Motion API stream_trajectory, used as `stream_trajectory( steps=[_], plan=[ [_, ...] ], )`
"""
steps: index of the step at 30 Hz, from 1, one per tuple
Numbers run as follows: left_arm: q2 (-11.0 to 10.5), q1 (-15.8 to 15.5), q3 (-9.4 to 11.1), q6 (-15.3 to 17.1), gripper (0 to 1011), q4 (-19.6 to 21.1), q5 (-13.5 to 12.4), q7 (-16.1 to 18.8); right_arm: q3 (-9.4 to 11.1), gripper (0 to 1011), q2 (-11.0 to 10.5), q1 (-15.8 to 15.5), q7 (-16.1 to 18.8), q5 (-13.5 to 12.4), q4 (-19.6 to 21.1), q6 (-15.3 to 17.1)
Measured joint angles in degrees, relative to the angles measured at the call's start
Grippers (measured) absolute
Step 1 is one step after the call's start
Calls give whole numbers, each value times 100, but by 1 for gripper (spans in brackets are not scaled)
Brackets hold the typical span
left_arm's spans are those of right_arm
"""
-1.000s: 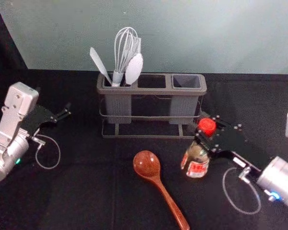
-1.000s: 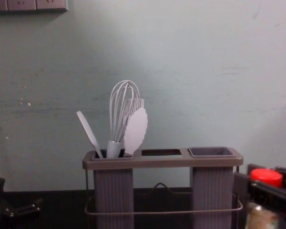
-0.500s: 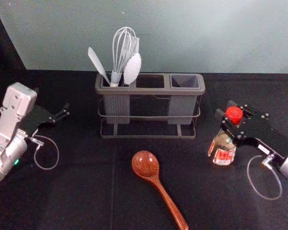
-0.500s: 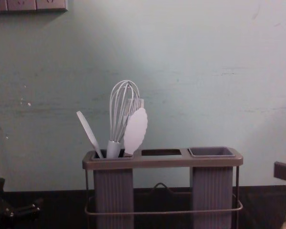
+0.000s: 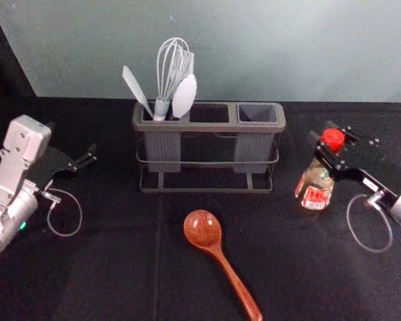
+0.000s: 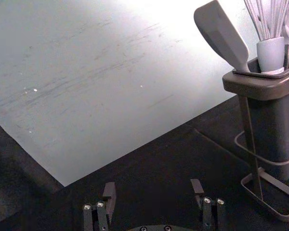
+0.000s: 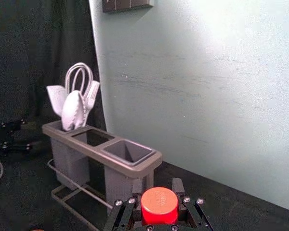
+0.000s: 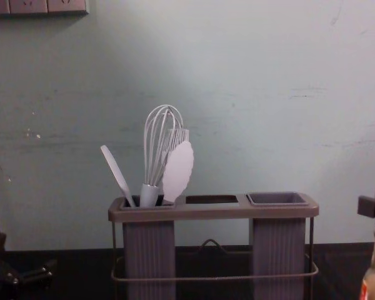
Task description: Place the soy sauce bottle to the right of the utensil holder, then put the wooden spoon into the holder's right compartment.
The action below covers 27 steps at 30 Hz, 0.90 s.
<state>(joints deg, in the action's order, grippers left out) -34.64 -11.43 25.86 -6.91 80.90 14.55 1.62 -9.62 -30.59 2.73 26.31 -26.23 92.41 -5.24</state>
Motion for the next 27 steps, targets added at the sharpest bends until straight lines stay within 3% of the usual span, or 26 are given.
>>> stream_trajectory(
  steps=[15, 27],
  plan=[
    [0, 0, 0, 0, 1011, 0, 0, 0, -203, 381, 359, 812, 193, -156, -1024, -143],
    [0, 0, 0, 0, 1011, 0, 0, 0, -328, 381, 580, 1223, 292, -208, -1630, -276]
  ],
)
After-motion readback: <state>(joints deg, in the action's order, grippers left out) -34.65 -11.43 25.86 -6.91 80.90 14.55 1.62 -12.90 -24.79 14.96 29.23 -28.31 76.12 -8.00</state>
